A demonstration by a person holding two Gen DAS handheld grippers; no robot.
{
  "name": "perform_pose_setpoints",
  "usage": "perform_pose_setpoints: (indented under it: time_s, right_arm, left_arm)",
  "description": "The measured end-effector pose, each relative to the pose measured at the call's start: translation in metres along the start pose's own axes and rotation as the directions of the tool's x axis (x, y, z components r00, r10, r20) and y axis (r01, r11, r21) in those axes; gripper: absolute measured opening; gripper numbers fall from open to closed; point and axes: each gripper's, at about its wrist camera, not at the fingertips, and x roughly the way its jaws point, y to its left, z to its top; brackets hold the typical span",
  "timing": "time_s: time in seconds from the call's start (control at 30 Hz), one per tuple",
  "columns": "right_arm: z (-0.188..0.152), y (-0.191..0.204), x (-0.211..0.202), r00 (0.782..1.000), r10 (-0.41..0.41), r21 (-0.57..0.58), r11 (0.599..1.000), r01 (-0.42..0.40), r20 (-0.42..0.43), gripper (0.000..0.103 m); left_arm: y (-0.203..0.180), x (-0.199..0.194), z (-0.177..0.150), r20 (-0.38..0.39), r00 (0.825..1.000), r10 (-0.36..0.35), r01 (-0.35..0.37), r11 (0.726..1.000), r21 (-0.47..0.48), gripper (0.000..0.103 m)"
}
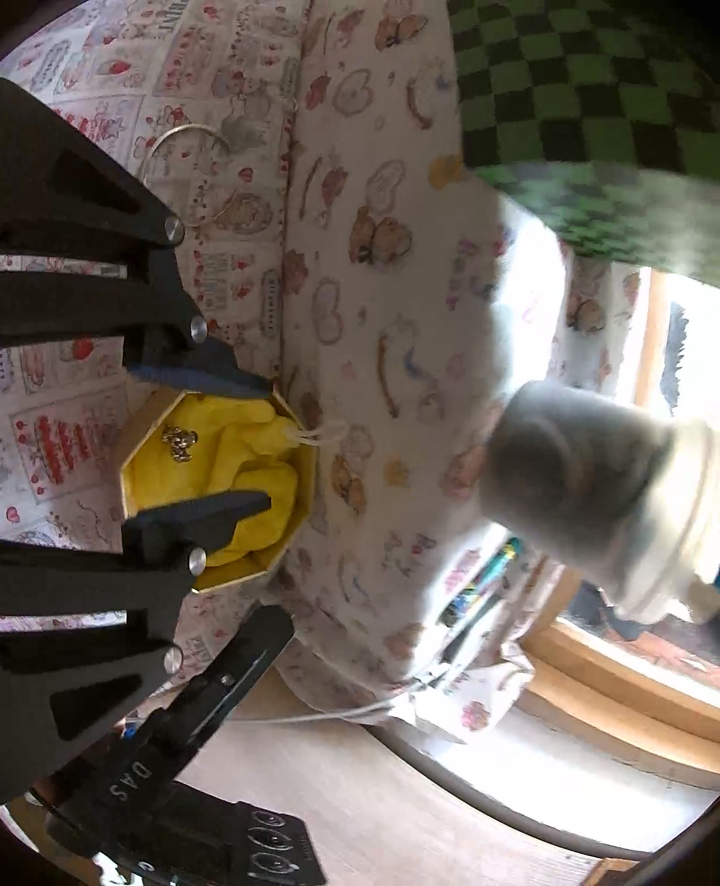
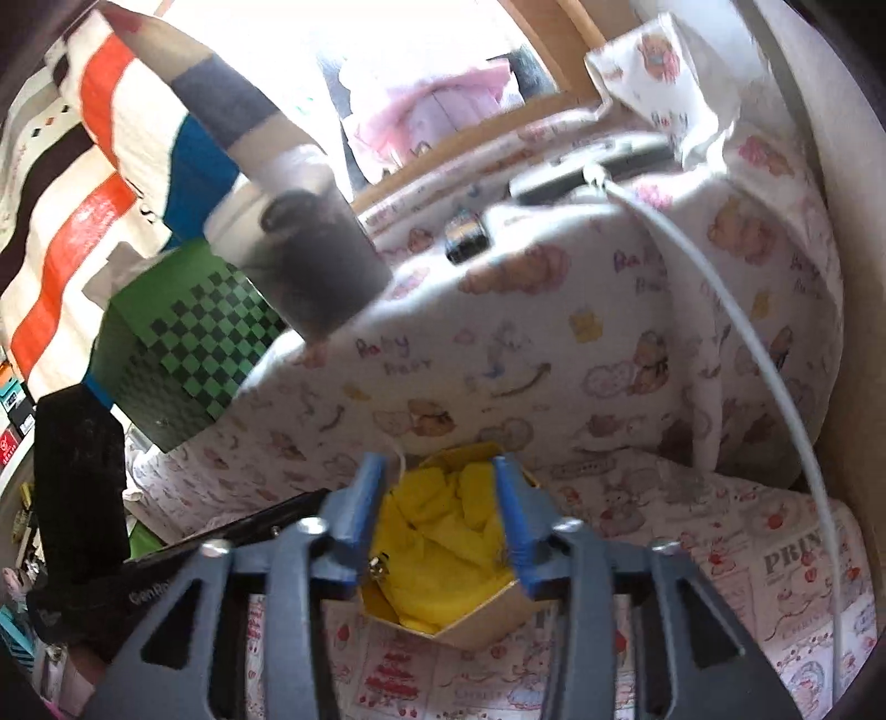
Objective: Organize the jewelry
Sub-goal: 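Carry both charms into the yellow-lined gold box and open both grippers, then withdraw both grippers from the box and move the left toward the bangle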
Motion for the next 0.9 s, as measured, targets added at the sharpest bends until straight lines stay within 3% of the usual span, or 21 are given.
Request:
perform_pose_setpoints:
  time_s: [0.1,0.13,0.27,0.37,0.53,0.73,0.83,0.9]
  right_arm:
    - [0.001,0.000,-0.006,1.000,-0.017,0.005,1.000,0.017,0.025,0.055]
    - [0.002,0.001,-0.006,0.999,-0.027,0.003,1.000,0.027,0.030,0.057]
    - [0.002,0.004,-0.008,0.997,-0.056,-0.021,0.998,0.057,0.046,0.068]
    - [0.002,0.007,-0.005,0.996,-0.070,-0.026,0.997,0.071,0.048,0.071]
    - [-0.005,0.017,0.000,0.993,-0.101,-0.066,0.992,0.105,0.054,0.076]
    - [-0.020,0.037,0.006,0.992,-0.116,-0.105,0.987,0.121,0.052,0.080]
    - [-0.030,0.052,0.011,0.989,-0.133,-0.148,0.979,0.140,0.056,0.080]
    - [-0.037,0.062,0.011,0.988,-0.137,-0.181,0.972,0.148,0.069,0.081]
  left_arm:
    - [-0.001,-0.018,0.006,0.057,0.998,0.035,-0.035,0.999,0.004,0.046]
    - [0.000,-0.024,0.006,0.080,0.996,0.046,-0.046,0.999,0.008,0.054]
    - [-0.002,-0.055,0.009,0.198,0.974,0.112,-0.122,0.992,0.042,0.078]
    - [0.003,-0.073,0.009,0.248,0.955,0.162,-0.179,0.983,0.049,0.090]
    - [0.030,-0.104,-0.007,0.300,0.931,0.208,-0.225,0.974,0.022,0.097]
    - [0.070,-0.118,-0.038,0.360,0.889,0.282,-0.298,0.954,-0.009,0.100]
    - [0.083,-0.104,-0.045,0.335,0.869,0.364,-0.389,0.921,0.008,0.100]
    - [0.092,-0.095,-0.043,0.302,0.873,0.382,-0.403,0.915,0.007,0.100]
